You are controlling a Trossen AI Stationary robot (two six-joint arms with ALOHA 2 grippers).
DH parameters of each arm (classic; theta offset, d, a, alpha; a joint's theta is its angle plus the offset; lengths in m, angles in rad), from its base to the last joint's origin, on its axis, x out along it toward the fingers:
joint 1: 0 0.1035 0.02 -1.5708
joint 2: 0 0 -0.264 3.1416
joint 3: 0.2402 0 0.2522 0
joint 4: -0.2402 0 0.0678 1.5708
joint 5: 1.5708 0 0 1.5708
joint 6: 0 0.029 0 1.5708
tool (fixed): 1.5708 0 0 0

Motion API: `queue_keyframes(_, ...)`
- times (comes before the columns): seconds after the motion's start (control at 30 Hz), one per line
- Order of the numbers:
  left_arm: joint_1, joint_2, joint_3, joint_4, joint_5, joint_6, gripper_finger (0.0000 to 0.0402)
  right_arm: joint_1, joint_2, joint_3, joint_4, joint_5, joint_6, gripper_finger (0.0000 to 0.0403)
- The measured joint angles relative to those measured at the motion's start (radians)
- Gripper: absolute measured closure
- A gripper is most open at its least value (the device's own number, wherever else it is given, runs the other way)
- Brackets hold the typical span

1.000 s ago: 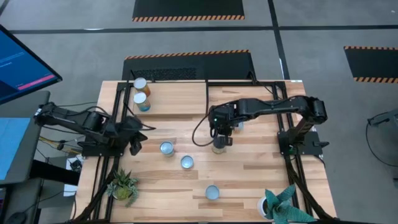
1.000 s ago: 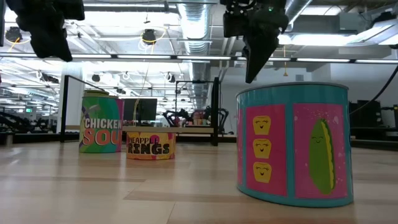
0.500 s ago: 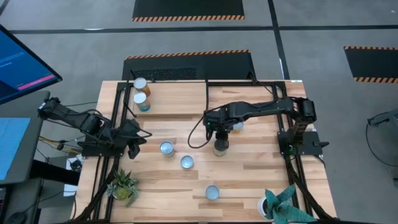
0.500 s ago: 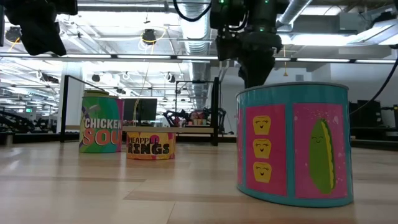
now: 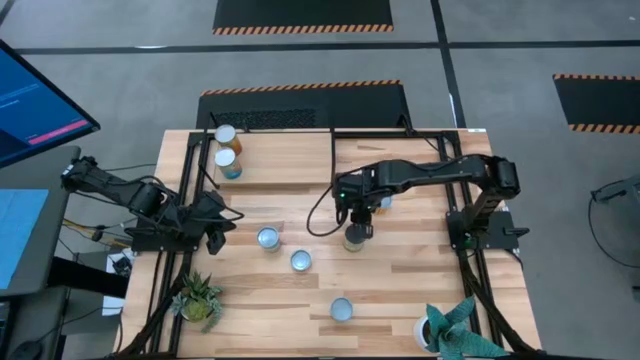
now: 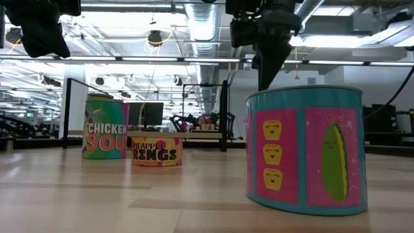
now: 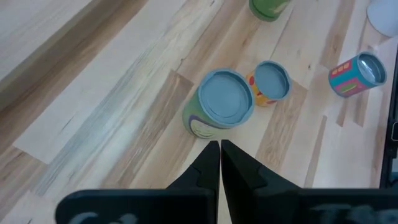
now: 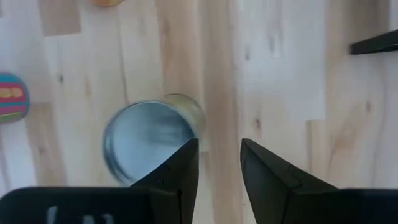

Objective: Pick and place cans onto a shelf
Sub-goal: Put the pears can on the shelf aligned with the green green peas can

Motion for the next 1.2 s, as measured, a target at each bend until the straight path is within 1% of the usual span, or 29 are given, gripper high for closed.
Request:
queue_keyframes(0.13,0.000,0.000,0.000,0.001,0.000,-0.001,0.0400,0.019,0.037,-0.002,-0.002,-0.045,-0.001,0.0261)
queue_keyframes(0.23,0.000,0.000,0.000,0.001,0.000,0.003,0.0400,0.031,0.058,-0.001,0.003,-0.017,-0.001,0.0260)
queue_keyframes(0.37,0.000,0.000,0.000,0.001,0.000,0.003,0.0400,0.030,0.062,-0.001,0.007,-0.016,-0.001,0.0260)
queue_keyframes(0.73,0.000,0.000,0.000,0.000,0.000,0.015,0.0400,0.037,0.062,-0.001,0.003,-0.012,0.015,0.0296)
queue_keyframes(1.2,0.000,0.000,0.000,0.000,-0.010,0.026,0.0400,0.042,0.062,-0.001,0.007,-0.012,0.034,0.0289)
